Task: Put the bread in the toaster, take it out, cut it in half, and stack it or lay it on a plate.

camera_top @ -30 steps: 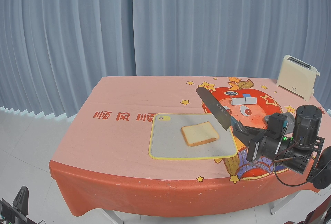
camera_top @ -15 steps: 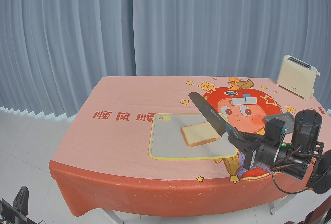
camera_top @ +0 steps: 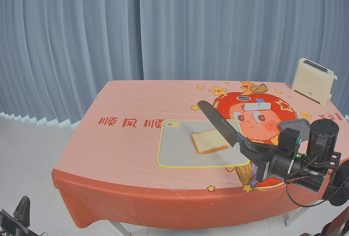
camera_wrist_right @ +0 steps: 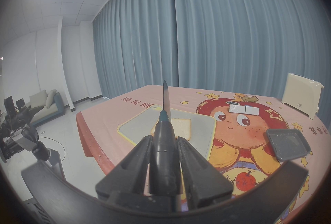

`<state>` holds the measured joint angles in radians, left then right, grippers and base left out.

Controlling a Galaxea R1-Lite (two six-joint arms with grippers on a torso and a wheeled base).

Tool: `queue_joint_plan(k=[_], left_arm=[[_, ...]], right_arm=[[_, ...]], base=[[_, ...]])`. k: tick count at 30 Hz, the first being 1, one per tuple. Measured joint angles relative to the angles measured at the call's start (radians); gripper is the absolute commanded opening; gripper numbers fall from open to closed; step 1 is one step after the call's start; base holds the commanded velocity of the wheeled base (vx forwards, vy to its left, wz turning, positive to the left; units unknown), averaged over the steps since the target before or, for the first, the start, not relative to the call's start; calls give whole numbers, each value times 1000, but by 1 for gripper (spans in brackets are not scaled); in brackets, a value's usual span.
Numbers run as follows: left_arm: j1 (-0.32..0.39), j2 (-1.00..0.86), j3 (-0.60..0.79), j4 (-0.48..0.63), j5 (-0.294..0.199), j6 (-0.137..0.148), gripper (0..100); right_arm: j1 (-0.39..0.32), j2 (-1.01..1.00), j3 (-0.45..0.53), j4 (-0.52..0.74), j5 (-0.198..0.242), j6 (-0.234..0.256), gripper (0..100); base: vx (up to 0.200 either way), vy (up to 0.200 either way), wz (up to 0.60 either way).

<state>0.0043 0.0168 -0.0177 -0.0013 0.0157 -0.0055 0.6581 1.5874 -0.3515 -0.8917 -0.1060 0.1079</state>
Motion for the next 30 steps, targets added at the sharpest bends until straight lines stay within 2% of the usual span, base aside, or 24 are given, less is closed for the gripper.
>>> queue_joint_plan(k=[7, 12, 18, 30], left_arm=[[-1, 0, 0, -2, 0, 1, 0], [-1, 0, 0, -4, 1, 14, 0], [-2, 0, 0, -3, 5, 6, 0], [-1, 0, 0, -3, -8, 16, 0]], right_arm=[[-4, -3, 3, 6, -1, 0, 0], [2, 2, 13, 9, -1, -1, 0], [8, 8, 16, 3, -1, -1, 0], [10, 13, 16, -1, -1, -2, 0]], base=[[0, 0, 0], [0, 0, 0], [0, 0, 0], [0, 0, 0]])
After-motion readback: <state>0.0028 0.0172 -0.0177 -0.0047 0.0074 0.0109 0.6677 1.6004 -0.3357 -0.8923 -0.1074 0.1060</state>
